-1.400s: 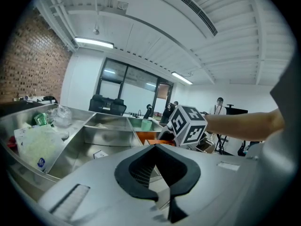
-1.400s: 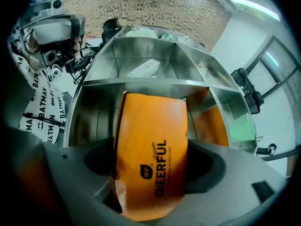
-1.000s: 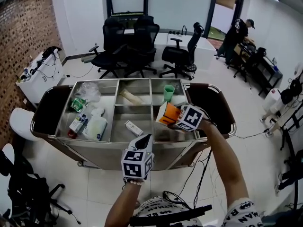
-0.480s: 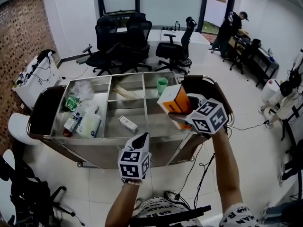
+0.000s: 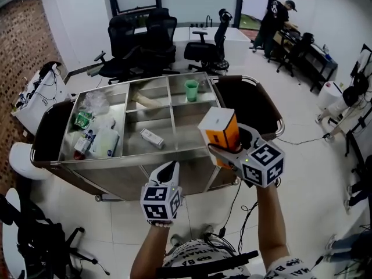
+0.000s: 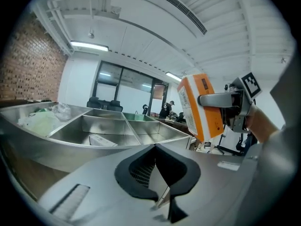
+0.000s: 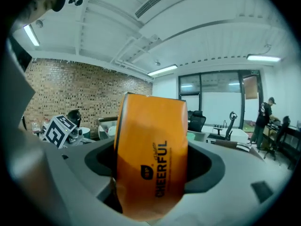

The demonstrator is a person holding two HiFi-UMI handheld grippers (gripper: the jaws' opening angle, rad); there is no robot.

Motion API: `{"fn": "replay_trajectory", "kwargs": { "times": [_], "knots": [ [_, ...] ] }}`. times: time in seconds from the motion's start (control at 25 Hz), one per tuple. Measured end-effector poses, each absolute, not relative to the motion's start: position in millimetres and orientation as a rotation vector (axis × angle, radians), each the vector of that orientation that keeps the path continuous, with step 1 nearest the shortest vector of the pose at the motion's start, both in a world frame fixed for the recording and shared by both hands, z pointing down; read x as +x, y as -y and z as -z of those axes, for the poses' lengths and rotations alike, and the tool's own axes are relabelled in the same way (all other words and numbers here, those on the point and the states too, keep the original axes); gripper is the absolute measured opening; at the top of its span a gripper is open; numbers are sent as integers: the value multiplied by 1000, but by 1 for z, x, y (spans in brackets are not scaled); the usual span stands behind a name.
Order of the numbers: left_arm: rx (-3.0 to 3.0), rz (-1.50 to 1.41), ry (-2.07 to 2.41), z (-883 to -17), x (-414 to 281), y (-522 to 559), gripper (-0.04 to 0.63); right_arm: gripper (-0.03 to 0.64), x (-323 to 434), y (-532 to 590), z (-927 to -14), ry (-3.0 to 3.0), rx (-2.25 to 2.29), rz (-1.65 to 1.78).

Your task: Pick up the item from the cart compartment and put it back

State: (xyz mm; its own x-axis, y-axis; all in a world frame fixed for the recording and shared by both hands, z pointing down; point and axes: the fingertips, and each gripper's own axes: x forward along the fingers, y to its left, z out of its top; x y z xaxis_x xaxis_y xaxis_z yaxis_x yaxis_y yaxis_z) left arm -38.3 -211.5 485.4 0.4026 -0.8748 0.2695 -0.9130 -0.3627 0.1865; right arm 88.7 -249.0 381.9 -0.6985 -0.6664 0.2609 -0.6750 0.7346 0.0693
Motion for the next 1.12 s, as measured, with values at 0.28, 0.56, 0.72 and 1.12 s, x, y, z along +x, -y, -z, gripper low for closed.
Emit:
{"fn": "replay_trajectory", "kwargs": {
  "times": [0.28,0.56,0.72,1.12],
  "knots": [
    [2371,-185,1576,-484,-44,195,2,405,97,206,-423,2744,1226,-269],
    [2368,-169,1626,-476,-61,191,2,402,97,196,-453,2731,1358,-394],
    [2376,-145,1621,-474,-60,188,2,402,97,192,-451,2739,1374,-399],
    [2402,-152,1571,-476,-49,181,2,402,98,177,-434,2736,1373,-377]
  ]
}}
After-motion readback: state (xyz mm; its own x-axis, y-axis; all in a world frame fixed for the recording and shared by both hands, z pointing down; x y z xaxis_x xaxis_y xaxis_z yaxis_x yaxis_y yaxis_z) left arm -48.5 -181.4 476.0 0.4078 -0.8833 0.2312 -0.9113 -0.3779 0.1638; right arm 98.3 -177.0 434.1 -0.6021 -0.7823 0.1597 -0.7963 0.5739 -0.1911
